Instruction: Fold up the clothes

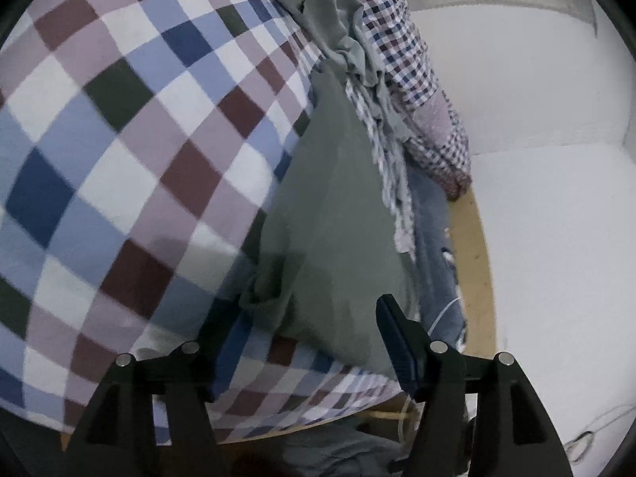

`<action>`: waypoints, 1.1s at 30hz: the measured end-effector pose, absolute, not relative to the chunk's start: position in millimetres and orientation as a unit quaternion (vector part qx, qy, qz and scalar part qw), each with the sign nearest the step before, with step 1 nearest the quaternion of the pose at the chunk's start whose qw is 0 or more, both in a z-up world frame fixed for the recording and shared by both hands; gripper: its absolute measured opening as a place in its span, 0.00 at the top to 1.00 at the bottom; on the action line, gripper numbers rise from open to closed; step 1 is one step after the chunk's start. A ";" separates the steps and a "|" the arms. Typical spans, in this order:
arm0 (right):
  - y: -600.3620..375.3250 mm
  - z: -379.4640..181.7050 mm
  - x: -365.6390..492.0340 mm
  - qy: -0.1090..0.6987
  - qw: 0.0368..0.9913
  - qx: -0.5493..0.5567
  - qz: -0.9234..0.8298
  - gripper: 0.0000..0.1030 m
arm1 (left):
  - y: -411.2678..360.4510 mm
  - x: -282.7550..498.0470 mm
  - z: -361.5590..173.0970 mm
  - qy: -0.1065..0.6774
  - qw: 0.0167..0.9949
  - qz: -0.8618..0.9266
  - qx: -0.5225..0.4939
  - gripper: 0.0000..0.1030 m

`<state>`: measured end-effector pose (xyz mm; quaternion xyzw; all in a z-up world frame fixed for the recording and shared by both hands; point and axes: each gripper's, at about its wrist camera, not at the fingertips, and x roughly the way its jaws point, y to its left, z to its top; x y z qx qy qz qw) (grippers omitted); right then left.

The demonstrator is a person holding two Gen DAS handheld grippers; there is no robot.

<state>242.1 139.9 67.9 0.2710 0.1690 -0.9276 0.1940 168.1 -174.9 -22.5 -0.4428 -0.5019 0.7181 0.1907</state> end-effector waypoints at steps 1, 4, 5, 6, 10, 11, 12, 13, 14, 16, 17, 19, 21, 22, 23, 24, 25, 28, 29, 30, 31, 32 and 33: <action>119.4 65.7 244.7 0.191 0.219 0.262 -0.920 0.51 | -175.1 166.0 -22.3 -0.508 0.195 0.715 -0.439 0.35; 67.5 52.0 256.0 0.259 0.270 0.239 -0.896 0.42 | -175.6 162.1 -15.5 -0.519 0.217 0.709 -0.424 0.35; 51.3 45.7 259.9 0.281 0.287 0.232 -0.886 0.40 | -175.9 161.4 -12.8 -0.522 0.225 0.708 -0.419 0.35; 36.9 38.6 262.6 0.301 0.300 0.226 -0.877 0.40 | -176.5 160.7 -10.2 -0.524 0.232 0.707 -0.415 0.35; -1.7 12.2 265.5 0.361 0.320 0.209 -0.850 0.39 | -179.0 156.3 -5.8 -0.535 0.252 0.697 -0.407 0.35; -7.6 6.4 263.8 0.372 0.315 0.206 -0.848 0.39 | -179.7 155.5 -5.6 -0.537 0.256 0.694 -0.406 0.35; -12.1 2.0 262.5 0.380 0.311 0.205 -0.846 0.39 | -180.4 154.7 -5.6 -0.539 0.259 0.691 -0.405 0.35; -16.7 -1.3 261.6 0.386 0.309 0.206 -0.845 0.39 | -181.7 154.3 -5.8 -0.542 0.262 0.689 -0.404 0.35; -21.0 -4.3 260.1 0.390 0.306 0.207 -0.843 0.40 | -183.4 154.1 -6.2 -0.545 0.264 0.686 -0.403 0.35; -28.6 -8.8 254.3 0.394 0.299 0.216 -0.842 0.45 | -187.1 154.9 -6.6 -0.549 0.264 0.685 -0.400 0.35; -32.2 -8.8 250.9 0.393 0.293 0.220 -0.844 0.63 | -189.1 155.5 -6.8 -0.552 0.263 0.684 -0.398 0.35; -38.6 -6.2 243.7 0.388 0.278 0.227 -0.849 0.96 | -191.9 156.4 -10.4 -0.557 0.254 0.684 -0.397 0.35; -40.0 -0.5 241.5 0.384 0.273 0.221 -0.854 0.96 | -193.0 157.7 -15.1 -0.561 0.241 0.683 -0.401 0.35; -40.4 2.1 240.6 0.382 0.271 0.218 -0.856 0.96 | -192.3 158.2 -17.1 -0.562 0.236 0.682 -0.404 0.35; -40.7 4.7 239.8 0.380 0.269 0.214 -0.859 0.96 | -190.8 158.6 -18.6 -0.561 0.231 0.682 -0.408 0.35; -41.1 7.3 239.0 0.377 0.267 0.210 -0.861 0.96 | -188.9 159.2 -19.5 -0.560 0.228 0.683 -0.410 0.35; -41.2 9.4 238.5 0.376 0.265 0.207 -0.863 0.96 | -186.2 158.7 -19.9 -0.558 0.227 0.684 -0.411 0.35; -41.0 8.1 240.2 0.380 0.265 0.204 -0.863 0.96 | -177.7 155.7 -19.3 -0.559 0.223 0.689 -0.404 0.35; -41.2 7.4 240.6 0.382 0.265 0.202 -0.862 0.96 | -175.3 154.0 -19.3 -0.562 0.221 0.690 -0.399 0.35; -41.1 7.4 239.8 0.381 0.265 0.201 -0.863 0.96 | -173.5 152.8 -19.7 -0.564 0.220 0.690 -0.396 0.35; -41.0 7.4 238.9 0.380 0.265 0.200 -0.863 0.96 | -172.2 152.0 -20.3 -0.565 0.220 0.690 -0.395 0.35; -40.7 7.7 237.9 0.379 0.265 0.199 -0.864 0.96 | -168.2 149.8 -20.4 -0.565 0.220 0.690 -0.394 0.35; -39.6 9.1 237.0 0.376 0.266 0.198 -0.865 0.96 | -163.6 146.6 -20.0 -0.562 0.221 0.692 -0.395 0.35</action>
